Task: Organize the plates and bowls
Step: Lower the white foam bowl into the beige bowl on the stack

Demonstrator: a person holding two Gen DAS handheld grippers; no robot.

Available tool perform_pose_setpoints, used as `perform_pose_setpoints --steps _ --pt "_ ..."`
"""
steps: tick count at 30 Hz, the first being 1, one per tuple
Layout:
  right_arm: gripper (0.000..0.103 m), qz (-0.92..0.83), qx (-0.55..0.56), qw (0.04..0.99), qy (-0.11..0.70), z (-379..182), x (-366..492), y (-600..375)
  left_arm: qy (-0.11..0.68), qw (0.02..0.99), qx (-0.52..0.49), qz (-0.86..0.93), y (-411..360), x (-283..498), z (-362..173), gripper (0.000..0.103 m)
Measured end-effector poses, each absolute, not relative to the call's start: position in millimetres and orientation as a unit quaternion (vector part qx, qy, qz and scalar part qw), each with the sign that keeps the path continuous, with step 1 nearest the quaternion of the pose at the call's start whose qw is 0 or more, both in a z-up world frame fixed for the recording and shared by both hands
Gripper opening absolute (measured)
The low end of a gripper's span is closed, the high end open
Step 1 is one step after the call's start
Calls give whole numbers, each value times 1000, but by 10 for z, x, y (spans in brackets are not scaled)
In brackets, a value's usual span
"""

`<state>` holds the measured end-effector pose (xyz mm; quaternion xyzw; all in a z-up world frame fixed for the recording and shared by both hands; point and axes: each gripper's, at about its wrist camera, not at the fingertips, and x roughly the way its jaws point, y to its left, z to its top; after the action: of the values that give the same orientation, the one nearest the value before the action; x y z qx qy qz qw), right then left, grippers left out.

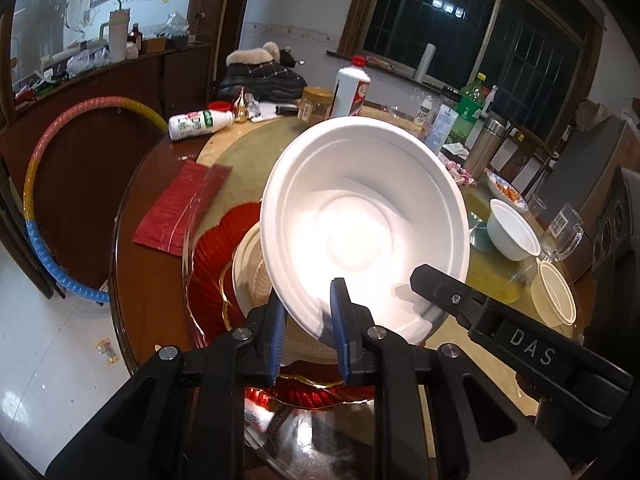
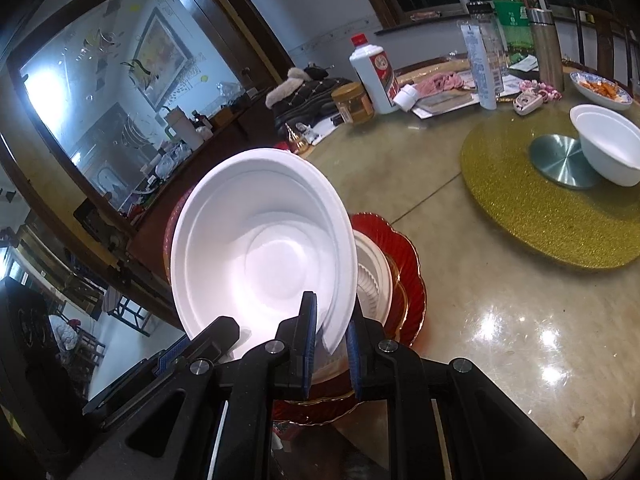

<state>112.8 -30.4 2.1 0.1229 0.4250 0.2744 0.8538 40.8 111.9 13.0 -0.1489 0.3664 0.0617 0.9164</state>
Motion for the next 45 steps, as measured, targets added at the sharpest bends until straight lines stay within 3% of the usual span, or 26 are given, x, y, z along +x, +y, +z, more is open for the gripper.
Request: perform_pose_setpoints --steps 45 --pt "17 254 96 853 445 -52 1242 -164 392 905 -147 73 1176 460 -17 21"
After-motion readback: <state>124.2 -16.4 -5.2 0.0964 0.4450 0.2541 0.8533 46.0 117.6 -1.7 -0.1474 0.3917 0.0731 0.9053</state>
